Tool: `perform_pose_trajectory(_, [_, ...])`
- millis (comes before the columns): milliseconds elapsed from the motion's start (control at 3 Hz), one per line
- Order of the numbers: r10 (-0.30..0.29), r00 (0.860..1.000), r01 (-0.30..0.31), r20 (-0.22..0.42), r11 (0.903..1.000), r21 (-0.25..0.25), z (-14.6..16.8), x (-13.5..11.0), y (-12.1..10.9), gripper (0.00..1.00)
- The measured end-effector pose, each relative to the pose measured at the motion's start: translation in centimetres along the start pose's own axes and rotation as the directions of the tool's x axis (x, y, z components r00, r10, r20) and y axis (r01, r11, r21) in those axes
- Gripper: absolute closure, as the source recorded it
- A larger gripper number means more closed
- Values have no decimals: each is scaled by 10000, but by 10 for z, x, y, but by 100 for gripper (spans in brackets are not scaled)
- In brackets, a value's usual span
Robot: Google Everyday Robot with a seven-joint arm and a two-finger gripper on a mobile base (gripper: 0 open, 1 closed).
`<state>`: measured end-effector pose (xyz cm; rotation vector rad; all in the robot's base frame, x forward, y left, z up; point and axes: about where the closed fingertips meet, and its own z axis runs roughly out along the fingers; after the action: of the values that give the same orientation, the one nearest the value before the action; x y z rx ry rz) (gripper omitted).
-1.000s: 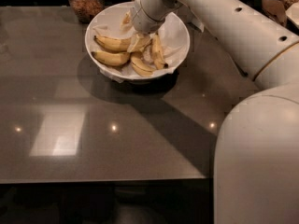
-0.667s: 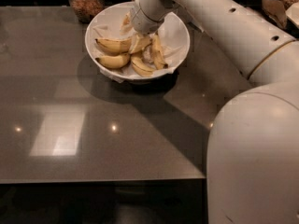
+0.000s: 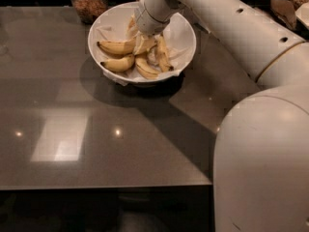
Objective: Pick banana from white bowl
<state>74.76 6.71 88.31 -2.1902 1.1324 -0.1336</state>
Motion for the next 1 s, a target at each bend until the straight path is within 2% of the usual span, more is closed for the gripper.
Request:
perform_pose_trajectory(333, [34, 10000, -35, 24, 10000, 45, -2, -1, 0, 99])
perform_pose_trajectory(1000, [274, 9986, -318, 444, 9945, 1000, -56, -18, 1, 100])
